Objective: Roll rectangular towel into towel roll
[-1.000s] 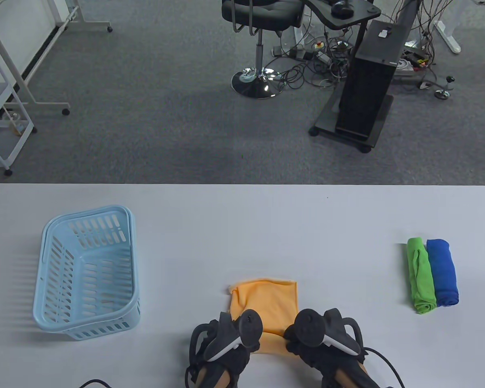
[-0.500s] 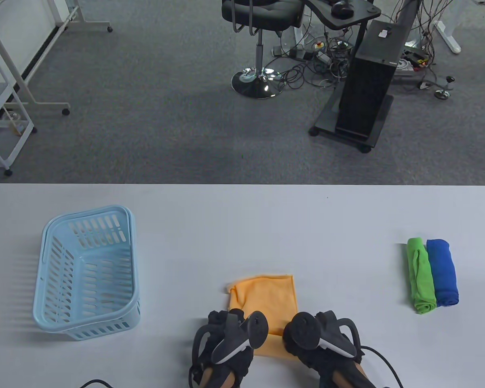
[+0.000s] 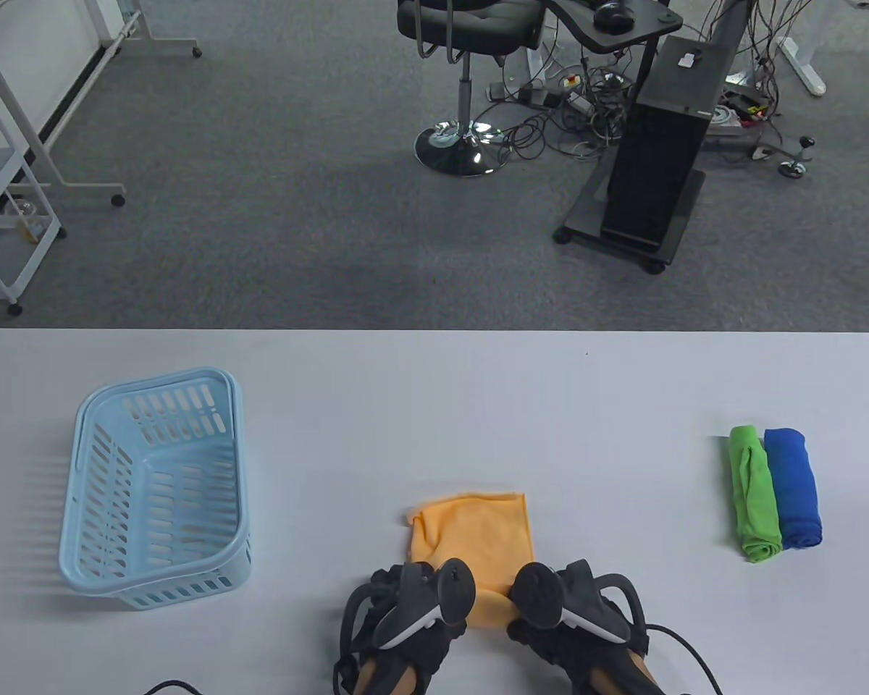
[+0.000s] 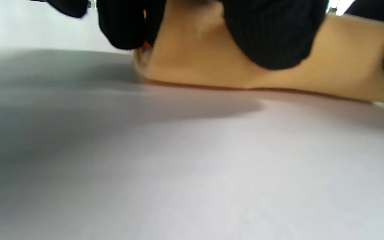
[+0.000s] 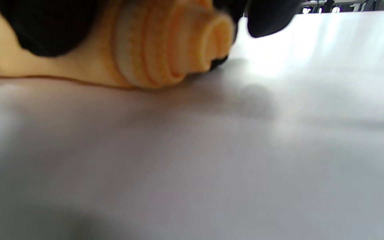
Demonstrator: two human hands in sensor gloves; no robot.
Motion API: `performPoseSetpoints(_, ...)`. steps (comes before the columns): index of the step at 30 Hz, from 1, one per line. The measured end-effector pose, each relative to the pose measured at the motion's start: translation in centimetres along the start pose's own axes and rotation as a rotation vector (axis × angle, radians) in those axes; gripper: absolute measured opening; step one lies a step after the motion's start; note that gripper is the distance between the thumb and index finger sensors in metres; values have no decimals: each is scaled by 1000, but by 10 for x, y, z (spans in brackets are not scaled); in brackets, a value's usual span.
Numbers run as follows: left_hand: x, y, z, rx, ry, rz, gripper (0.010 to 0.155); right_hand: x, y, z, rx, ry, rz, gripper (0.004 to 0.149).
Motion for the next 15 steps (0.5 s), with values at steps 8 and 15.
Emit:
performPoseSetpoints(8, -14, -2, 6, 77, -130, 20, 54, -9, -1, -10, -57, 79, -5, 58)
performPoseSetpoints(15, -8, -6, 19, 208, -73, 59, 52, 11, -8, -21, -201, 131, -109, 47)
Point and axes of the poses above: the tracker on the back of each hand, its own x axis roughly to the thumb side, its own y axis roughly from the wrist to the fingertips, z = x × y, the point moved 5 cm from there along y, roughly from the wrist to the fingertips, and after that the axes turned 12 degrees about y, right-handed, at the moved point
